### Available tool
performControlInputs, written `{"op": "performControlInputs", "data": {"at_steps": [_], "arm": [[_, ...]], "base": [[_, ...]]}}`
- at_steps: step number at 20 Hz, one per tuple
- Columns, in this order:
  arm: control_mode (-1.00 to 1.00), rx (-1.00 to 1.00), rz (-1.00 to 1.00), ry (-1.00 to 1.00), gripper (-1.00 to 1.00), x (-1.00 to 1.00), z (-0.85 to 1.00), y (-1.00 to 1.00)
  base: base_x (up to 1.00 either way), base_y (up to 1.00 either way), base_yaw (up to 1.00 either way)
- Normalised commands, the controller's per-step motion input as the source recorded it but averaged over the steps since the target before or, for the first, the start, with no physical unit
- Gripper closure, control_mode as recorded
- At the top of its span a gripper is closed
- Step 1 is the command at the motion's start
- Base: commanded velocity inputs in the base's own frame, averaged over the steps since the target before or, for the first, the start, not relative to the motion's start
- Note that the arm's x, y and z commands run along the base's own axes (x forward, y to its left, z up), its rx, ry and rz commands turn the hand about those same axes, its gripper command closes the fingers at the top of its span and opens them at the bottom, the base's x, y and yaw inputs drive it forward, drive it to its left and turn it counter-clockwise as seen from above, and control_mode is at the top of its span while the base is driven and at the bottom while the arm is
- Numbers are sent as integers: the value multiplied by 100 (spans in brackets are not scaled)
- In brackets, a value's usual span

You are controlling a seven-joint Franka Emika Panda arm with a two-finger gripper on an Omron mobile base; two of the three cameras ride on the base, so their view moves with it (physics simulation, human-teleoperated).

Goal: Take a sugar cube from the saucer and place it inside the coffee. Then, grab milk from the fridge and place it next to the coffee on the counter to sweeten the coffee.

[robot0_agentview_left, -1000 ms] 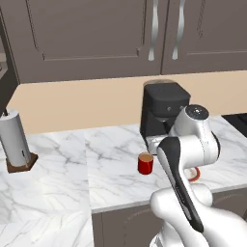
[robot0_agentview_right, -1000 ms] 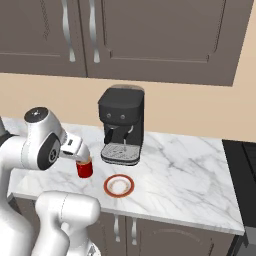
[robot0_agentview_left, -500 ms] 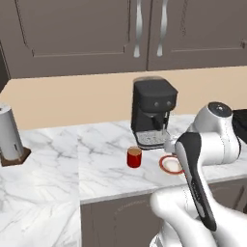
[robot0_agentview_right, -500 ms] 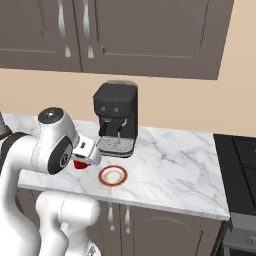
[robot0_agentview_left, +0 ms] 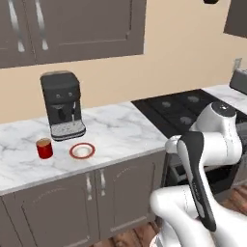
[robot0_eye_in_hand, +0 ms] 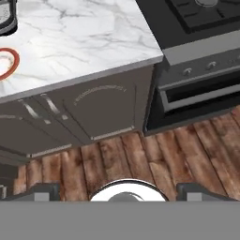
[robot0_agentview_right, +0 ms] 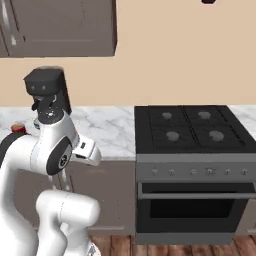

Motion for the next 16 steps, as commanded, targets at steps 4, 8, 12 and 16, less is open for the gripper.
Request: {"op": "performControlInputs", "data": {"at_steps": [4, 8, 12, 16], "arm": [[100, 0, 0, 0, -100, 0, 0, 0], [100, 0, 0, 0, -100, 0, 0, 0], [100, 0, 0, 0, -100, 0, 0, 0], [100, 0, 0, 0, -100, 0, 0, 0]], "base": [[-7, -92, -69], [-5, -100, -61], [-11, -100, -63], [-7, -82, -76]]}}
